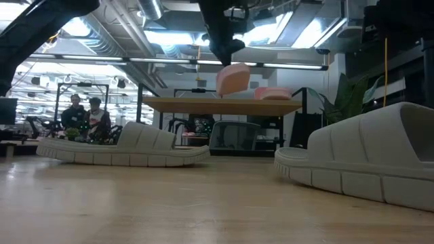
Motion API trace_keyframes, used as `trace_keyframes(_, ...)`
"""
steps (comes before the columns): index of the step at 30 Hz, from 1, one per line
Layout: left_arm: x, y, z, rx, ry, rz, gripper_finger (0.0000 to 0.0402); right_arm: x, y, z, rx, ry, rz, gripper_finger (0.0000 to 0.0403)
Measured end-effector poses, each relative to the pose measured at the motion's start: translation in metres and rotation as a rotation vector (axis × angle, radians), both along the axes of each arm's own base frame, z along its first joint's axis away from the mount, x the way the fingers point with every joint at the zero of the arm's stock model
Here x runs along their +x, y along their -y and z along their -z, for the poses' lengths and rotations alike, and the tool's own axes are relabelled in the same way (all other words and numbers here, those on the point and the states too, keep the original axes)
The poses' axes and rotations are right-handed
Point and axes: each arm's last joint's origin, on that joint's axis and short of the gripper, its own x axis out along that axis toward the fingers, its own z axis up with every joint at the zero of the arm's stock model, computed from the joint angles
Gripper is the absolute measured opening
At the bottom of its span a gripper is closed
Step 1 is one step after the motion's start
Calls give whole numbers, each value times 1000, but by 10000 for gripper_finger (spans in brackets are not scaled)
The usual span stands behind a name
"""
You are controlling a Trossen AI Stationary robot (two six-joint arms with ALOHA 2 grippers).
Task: Pick and place slides into the shelf
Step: Put the pink slipper on the shelf
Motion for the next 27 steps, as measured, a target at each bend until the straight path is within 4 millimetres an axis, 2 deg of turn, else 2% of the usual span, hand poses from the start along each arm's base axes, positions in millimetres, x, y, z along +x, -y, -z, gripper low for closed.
trace_keyframes(8,-2,-3,-1,-8,21,-29,0,0,0,0,-1,-2,0,90)
trace_keyframes(19,5,-9,17,-34,-8,-47,0,0,0,0,-1,-3,0,90)
trace_keyframes(27,5,-9,17,-42,10,-59,0,0,0,0,-2,-2,1,90)
